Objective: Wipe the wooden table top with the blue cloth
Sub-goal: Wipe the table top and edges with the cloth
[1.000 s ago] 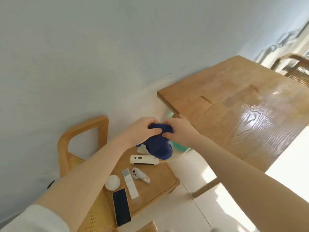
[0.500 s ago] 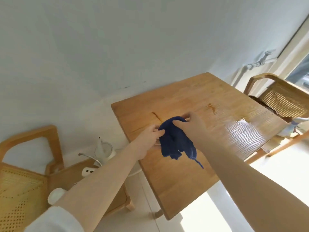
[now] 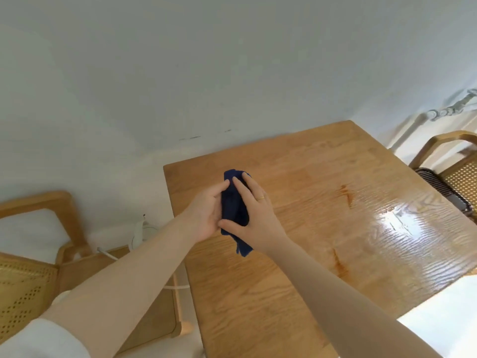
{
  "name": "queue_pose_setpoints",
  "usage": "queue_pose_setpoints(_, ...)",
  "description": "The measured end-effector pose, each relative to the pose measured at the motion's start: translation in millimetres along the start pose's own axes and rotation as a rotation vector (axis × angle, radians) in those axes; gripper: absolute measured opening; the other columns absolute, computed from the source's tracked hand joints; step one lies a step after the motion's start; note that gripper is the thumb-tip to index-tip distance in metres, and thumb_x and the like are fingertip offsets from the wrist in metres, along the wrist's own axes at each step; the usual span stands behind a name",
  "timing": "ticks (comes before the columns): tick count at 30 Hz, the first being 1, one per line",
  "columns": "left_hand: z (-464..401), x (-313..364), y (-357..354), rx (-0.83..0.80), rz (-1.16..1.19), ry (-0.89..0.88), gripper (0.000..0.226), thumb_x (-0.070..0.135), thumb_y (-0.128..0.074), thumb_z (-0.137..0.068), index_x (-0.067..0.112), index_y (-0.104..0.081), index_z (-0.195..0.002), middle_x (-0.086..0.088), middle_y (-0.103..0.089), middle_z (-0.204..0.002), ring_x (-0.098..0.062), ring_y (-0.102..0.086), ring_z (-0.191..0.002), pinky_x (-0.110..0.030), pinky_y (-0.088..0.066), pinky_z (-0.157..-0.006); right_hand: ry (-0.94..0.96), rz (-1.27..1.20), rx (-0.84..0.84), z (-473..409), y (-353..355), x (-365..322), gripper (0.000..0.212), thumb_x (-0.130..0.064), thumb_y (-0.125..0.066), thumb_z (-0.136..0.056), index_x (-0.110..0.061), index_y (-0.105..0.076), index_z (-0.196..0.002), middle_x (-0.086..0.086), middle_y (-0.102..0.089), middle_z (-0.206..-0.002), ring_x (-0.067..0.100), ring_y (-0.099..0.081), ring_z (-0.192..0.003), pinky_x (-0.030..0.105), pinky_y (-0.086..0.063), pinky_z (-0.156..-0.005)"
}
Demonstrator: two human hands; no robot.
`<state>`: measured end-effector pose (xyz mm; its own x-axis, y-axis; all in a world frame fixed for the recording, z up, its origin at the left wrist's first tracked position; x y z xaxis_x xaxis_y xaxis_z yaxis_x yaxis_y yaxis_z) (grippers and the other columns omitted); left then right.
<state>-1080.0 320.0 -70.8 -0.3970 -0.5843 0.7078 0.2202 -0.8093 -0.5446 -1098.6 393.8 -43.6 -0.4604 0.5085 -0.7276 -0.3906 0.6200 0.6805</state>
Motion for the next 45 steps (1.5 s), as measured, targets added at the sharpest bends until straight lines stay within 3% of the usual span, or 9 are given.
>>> queue_pose_setpoints(4, -9.1, 6.6, 21.4, -0.054, -0.384, -0.085, 0.031, 0.026, -0.041, -0.097, 0.018, -0.054, -0.123, 0.001, -0.063, -0.117, -0.013, -0.057, -0.11, -0.033, -0.042, -0.1, 0.03, -0.055, 0.033, -25.3, -25.6, 23.9, 0.072, 0.0, -0.048, -0.086, -0.04, -0.028, -0.142, -0.017, -0.021, -0.149, 0.018, -0.04, -0.126, 0.039, -0.052, -0.082)
queue_pose_setpoints(7, -21.7, 18.4, 69.2, 0.319, -1.195, -0.192, 0.039, 0.019, -0.044, -0.096, 0.023, -0.043, -0.135, 0.006, -0.049, -0.137, -0.009, -0.043, -0.127, -0.029, -0.033, -0.109, -0.092, -0.126, 0.009, -58.1, -45.2, 53.2, 0.064, 0.003, -0.039, -0.091, -0.038, -0.036, -0.139, -0.014, -0.03, -0.146, 0.016, -0.041, -0.124, 0.035, -0.048, -0.087)
queue_pose_setpoints(10, -31.1, 5.4, 127.2, 0.565, -1.477, -0.06, 0.072, 0.037, -0.05, -0.093, 0.01, -0.014, -0.149, -0.008, -0.014, -0.157, -0.02, -0.019, -0.143, -0.031, -0.02, -0.116, -0.068, -0.149, -0.041, -100.2, -59.8, 65.2, 0.058, 0.001, -0.04, -0.093, -0.031, -0.034, -0.142, -0.007, -0.029, -0.146, 0.026, -0.045, -0.12, 0.043, -0.047, -0.09)
queue_pose_setpoints(16, -41.8, -10.7, 186.4, 0.693, -1.511, 0.206, 0.122, 0.071, -0.058, -0.07, 0.007, 0.009, -0.149, -0.009, 0.009, -0.158, -0.023, -0.005, -0.146, -0.036, -0.014, -0.118, 0.452, 0.282, -0.095, -152.2, -91.6, 9.8, 0.06, -0.001, -0.055, -0.08, -0.024, -0.048, -0.135, 0.003, -0.053, -0.135, 0.03, -0.054, -0.106, 0.044, -0.034, -0.093)
queue_pose_setpoints(19, -41.6, -17.0, 188.9, 0.757, -1.554, 0.134, 0.122, 0.07, -0.061, -0.067, 0.01, 0.004, -0.15, -0.008, -0.002, -0.158, -0.022, -0.012, -0.144, -0.036, -0.018, -0.117, 0.649, 0.55, -0.459, -131.0, -155.8, 24.2, 0.052, -0.023, -0.045, -0.092, -0.025, -0.034, -0.143, 0.003, -0.038, -0.148, 0.031, -0.037, -0.13, 0.046, -0.025, -0.104)
queue_pose_setpoints(24, -46.8, -20.8, 194.9, 0.735, -1.485, 0.096, 0.126, 0.067, -0.066, -0.064, 0.014, 0.011, -0.149, -0.004, 0.007, -0.158, -0.022, -0.011, -0.145, -0.034, -0.016, -0.118, 0.684, 0.586, -0.535, -153.5, -198.8, 38.1, 0.052, -0.047, -0.025, -0.098, -0.03, -0.02, -0.147, -0.008, -0.022, -0.155, 0.024, -0.002, -0.145, 0.047, 0.007, -0.113)
queue_pose_setpoints(28, -54.3, -11.4, 195.9, 0.633, -1.562, 0.19, 0.133, 0.071, -0.063, -0.061, 0.01, 0.02, -0.145, -0.001, 0.029, -0.153, -0.019, 0.003, -0.145, -0.031, -0.003, -0.118, 0.624, 0.644, -0.446, -212.3, -214.9, 29.0, 0.046, -0.038, -0.027, -0.1, -0.034, -0.024, -0.145, -0.009, -0.023, -0.154, 0.026, -0.006, -0.144, 0.047, -0.001, -0.114)
queue_pose_setpoints(34, -65.2, 1.0, 192.2, 0.626, -1.67, 0.275, 0.138, 0.069, -0.07, -0.056, 0.005, 0.012, -0.147, -0.005, 0.021, -0.156, -0.02, 0.002, -0.145, -0.029, -0.002, -0.116, 0.5, 0.683, -0.402, -272.1, -233.0, 30.4, 0.046, -0.035, -0.024, -0.1, -0.03, -0.022, -0.146, -0.005, -0.019, -0.156, 0.027, -0.005, -0.144, 0.049, -0.003, -0.115)
queue_pose_setpoints(45, -60.3, 7.5, 179.9, 0.641, -1.637, 0.192, 0.135, 0.065, -0.075, -0.052, 0.009, -0.001, -0.15, -0.004, -0.002, -0.157, -0.02, -0.018, -0.14, -0.029, -0.014, -0.117, 0.644, 0.481, -0.551, -160.9, -188.1, 51.5, 0.057, -0.05, -0.014, -0.092, -0.032, -0.041, -0.138, -0.006, -0.037, -0.148, 0.023, -0.023, -0.141, 0.042, -0.009, -0.114)
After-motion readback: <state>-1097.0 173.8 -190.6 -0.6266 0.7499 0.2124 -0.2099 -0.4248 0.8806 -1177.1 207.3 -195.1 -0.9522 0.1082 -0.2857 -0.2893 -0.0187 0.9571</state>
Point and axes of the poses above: each hand's wrist, its own z-axis away from the middle knuckle, its own y-axis out of the back of the hand, x = y × z, the point moved 9 cm from there along -z, towards the middle knuckle
